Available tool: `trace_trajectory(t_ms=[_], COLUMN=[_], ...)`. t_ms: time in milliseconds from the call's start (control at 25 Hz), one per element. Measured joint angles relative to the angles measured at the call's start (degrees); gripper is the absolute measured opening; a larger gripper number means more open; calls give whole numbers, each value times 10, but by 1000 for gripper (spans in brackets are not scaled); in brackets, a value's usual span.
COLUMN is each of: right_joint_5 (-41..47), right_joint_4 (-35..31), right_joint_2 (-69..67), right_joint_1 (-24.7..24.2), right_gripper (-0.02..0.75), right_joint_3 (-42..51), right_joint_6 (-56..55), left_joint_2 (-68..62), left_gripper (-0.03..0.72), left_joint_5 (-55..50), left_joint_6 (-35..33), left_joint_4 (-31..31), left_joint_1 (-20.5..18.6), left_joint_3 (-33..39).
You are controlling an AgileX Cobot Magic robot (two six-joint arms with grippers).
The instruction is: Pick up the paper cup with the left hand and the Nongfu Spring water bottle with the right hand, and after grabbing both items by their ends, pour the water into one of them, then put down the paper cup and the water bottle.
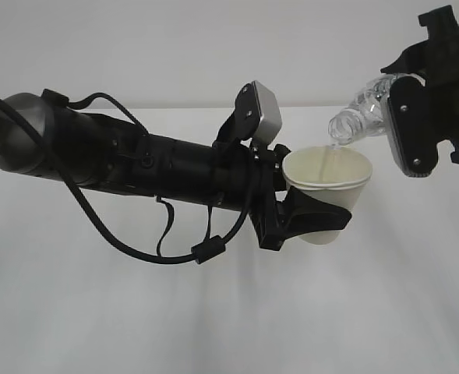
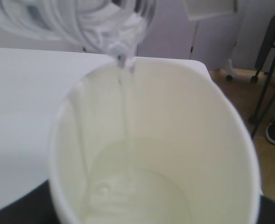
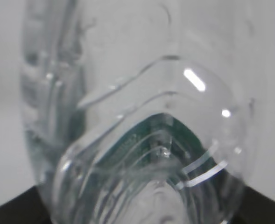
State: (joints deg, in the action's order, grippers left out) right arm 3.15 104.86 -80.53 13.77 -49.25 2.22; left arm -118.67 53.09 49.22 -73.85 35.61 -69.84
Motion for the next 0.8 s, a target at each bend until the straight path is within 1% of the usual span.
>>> trace_trajectory(t_ms=[800], right_joint_5=[0], right_joint_4=[0], right_joint_2=[1], right_joint_1=[0], right_gripper=[447], right_joint_3=[-1], right_joint_6=[5], left_joint_2=[0], left_gripper=[438], left_joint_5=[0], left_joint_6=[0], left_joint_4=[-1], left_joint_1=[0], left_joint_3=[0])
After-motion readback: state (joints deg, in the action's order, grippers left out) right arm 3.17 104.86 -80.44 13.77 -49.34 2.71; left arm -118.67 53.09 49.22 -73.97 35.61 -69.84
